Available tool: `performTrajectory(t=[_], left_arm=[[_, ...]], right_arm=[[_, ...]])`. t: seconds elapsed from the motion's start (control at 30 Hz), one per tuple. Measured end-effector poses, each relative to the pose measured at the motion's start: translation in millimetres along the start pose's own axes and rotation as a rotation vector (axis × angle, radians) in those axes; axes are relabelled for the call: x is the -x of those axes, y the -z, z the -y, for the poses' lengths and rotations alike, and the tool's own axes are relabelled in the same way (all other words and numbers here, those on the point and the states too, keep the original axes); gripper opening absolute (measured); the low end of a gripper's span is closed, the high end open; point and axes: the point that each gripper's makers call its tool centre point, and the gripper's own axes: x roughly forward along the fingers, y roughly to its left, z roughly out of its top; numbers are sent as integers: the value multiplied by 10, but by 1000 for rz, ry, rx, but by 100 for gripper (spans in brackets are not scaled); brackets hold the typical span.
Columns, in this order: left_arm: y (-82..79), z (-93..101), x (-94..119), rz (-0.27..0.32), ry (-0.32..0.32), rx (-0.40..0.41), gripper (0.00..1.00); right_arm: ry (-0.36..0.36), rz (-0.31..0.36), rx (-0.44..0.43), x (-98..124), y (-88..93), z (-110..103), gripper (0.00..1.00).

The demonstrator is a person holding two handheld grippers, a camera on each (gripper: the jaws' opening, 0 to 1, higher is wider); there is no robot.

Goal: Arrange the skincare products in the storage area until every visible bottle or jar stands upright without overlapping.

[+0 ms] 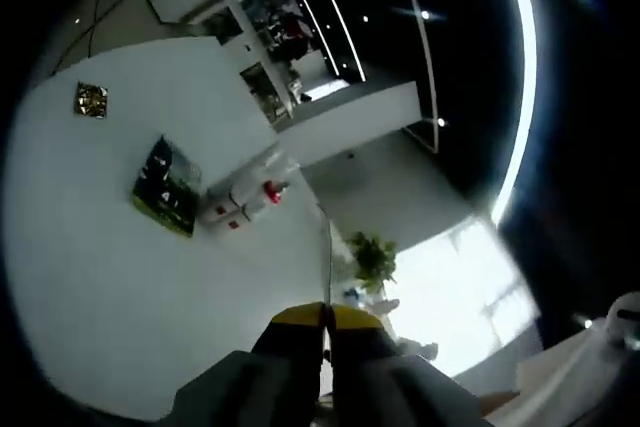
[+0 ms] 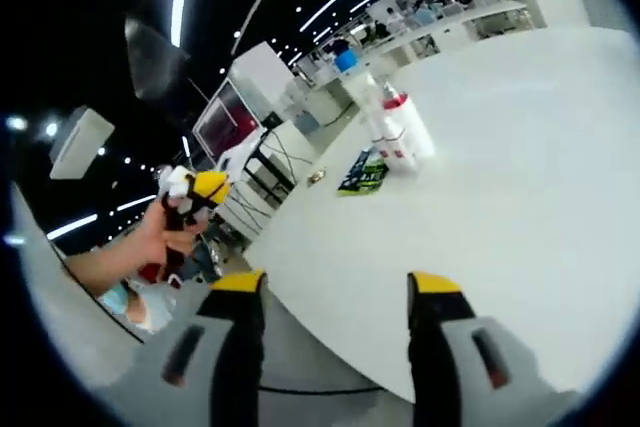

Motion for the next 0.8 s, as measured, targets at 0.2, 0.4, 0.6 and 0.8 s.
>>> performTrajectory(t=[0.2,0.4,0.6,0.8], left_arm=[[-77,-193,-25,-29,-23,24,0],[-184,-499,-67,-73,-71,49,0],[-408,-825,-122,-106,-123,54,1],[-633,-1185,-165,-144,-181,56,1]], right_arm=[[78,32,32,156,10,113,61],[167,76,40,351,29,236,61],[244,114,43,471,-21,309,61],[348,117,62,520,52,388,61]])
